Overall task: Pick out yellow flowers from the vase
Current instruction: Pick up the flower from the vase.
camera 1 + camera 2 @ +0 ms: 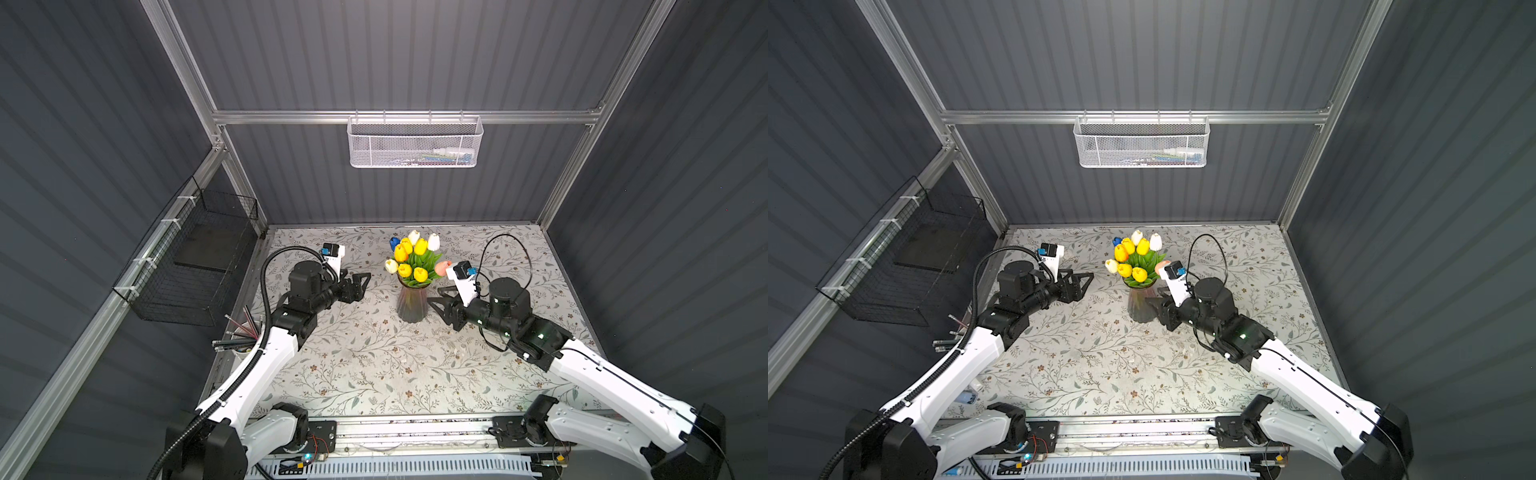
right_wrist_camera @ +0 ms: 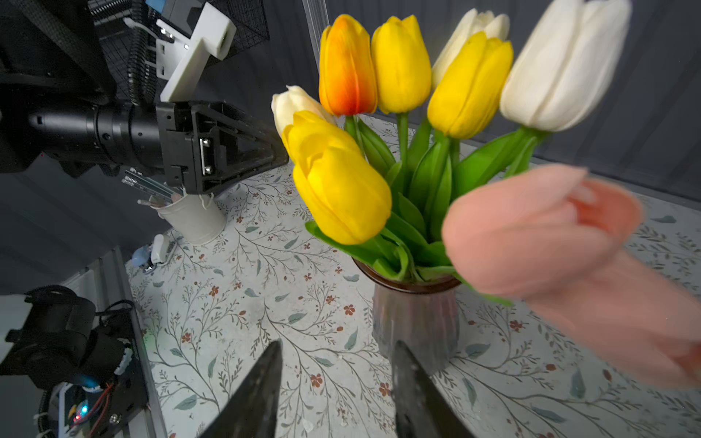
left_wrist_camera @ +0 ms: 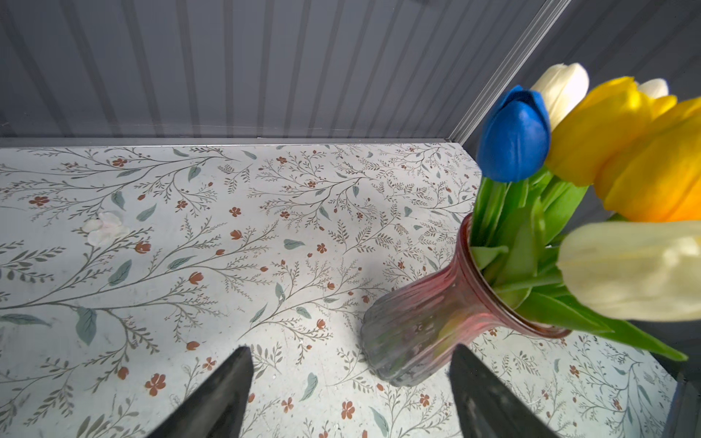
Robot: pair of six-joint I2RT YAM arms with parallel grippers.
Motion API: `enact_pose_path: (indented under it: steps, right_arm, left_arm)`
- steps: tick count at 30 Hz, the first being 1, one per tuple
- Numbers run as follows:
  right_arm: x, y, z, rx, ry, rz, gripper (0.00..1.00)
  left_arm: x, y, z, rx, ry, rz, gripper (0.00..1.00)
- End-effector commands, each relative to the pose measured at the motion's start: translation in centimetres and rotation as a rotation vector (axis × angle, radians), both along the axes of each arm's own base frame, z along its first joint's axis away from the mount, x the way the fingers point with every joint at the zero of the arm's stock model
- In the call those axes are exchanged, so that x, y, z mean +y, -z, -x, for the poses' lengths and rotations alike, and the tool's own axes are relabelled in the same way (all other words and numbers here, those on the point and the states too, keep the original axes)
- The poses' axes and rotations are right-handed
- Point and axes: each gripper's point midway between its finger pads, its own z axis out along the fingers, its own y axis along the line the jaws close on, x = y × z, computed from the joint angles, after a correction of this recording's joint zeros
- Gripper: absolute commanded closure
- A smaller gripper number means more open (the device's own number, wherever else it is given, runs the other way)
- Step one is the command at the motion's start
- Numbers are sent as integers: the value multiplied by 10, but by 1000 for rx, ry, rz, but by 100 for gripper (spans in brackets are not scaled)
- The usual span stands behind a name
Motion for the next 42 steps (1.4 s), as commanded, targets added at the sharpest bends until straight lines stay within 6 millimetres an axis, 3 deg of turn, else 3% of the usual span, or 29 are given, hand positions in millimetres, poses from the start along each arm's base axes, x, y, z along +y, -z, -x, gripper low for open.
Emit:
enact_pose_path:
  steps: [1,9,15,25,42]
  right_arm:
    - [10,-33,-10,-98,23,-73,57]
    - [21,-33,-27,-106,63,-108,65]
    - [28,-19,-39,-96,90,-83,71]
    - [24,-23,-52,-151,162,-85,79]
    - [28,-13,-64,-176,211,-18,75]
  left_arm:
    - [-11,-19,-5,-21,30,50,19]
    - [-23,-18,-14,-7,48,76,20]
    - [-29,-16,-18,9,55,80,21]
    - [-46,-10,-14,62,153,95,22]
    - [-65,7,-15,130,219,89,22]
